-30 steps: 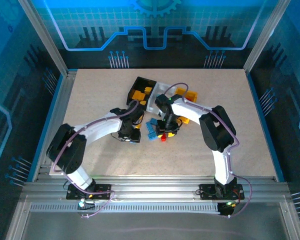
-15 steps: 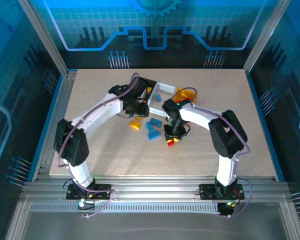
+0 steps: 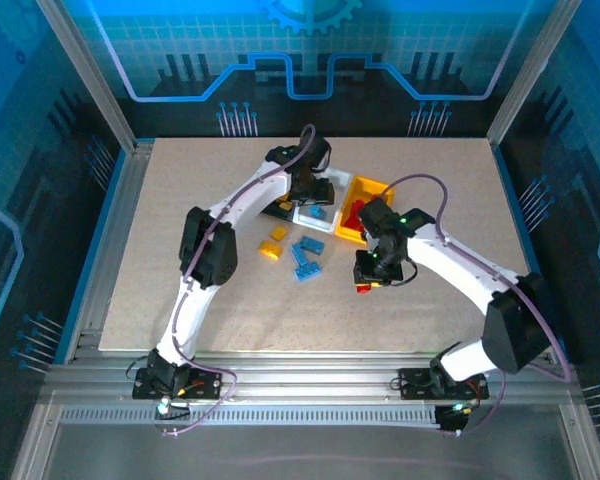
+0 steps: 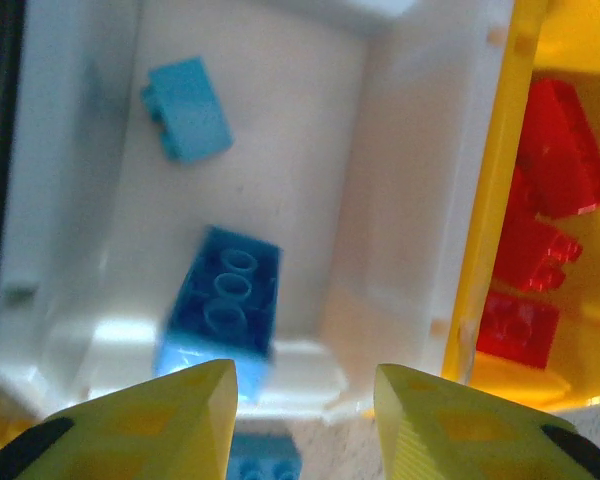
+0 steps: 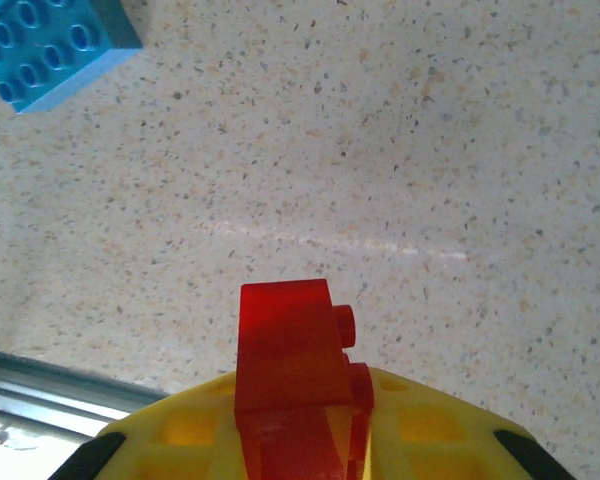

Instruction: Sort the legos into containers by color

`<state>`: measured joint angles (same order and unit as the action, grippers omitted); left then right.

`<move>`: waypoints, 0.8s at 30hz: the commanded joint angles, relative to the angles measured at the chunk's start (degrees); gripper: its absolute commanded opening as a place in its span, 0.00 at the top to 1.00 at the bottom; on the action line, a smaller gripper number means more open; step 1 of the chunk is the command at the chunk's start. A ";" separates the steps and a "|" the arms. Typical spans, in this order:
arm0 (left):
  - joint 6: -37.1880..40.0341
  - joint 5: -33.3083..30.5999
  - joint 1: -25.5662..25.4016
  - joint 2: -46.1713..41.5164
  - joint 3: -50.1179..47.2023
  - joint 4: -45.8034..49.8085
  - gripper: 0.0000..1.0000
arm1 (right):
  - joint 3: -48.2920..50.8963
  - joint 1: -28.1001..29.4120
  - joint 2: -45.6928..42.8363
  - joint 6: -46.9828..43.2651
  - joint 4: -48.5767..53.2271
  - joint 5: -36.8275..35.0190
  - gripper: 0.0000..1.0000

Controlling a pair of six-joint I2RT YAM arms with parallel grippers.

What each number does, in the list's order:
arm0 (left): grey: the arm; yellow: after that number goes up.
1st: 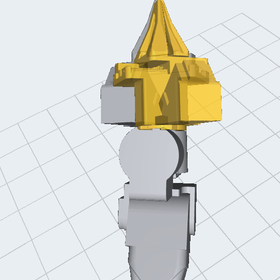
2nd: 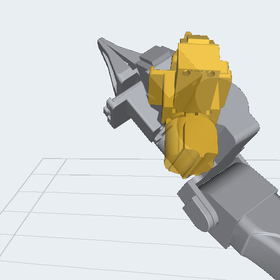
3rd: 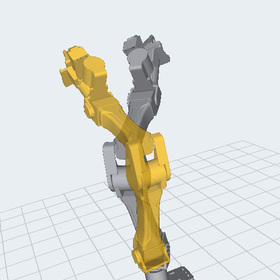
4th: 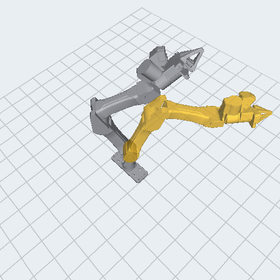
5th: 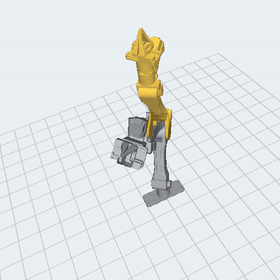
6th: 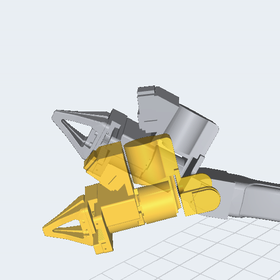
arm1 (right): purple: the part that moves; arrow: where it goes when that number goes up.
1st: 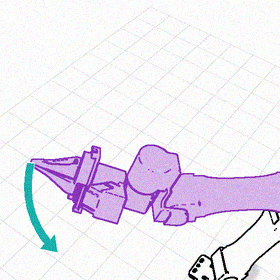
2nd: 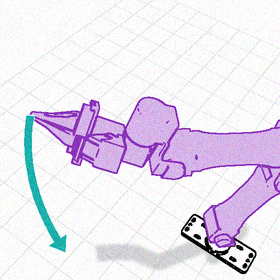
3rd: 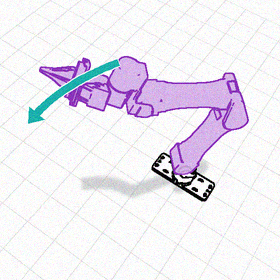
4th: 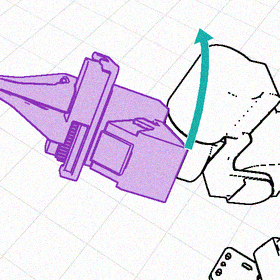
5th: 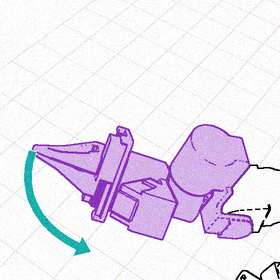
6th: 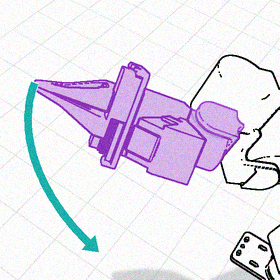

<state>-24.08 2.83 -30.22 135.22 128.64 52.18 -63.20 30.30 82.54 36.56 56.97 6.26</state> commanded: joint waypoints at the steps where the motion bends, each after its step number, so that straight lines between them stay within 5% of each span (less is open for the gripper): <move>1: -0.36 1.15 0.21 4.62 7.72 4.62 0.58 | -0.24 -0.40 -3.58 2.50 4.05 0.01 0.74; 11: -0.46 2.31 0.26 -2.45 1.74 3.45 0.49 | -4.89 -4.21 -5.29 1.32 5.78 1.37 0.74; 24: -2.25 0.76 0.22 -35.25 -42.81 -5.35 0.42 | -29.62 -15.34 15.62 -7.59 5.75 3.58 0.74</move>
<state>-24.23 3.70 -30.20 104.27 94.02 48.66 -88.16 17.32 93.19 31.90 61.89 8.67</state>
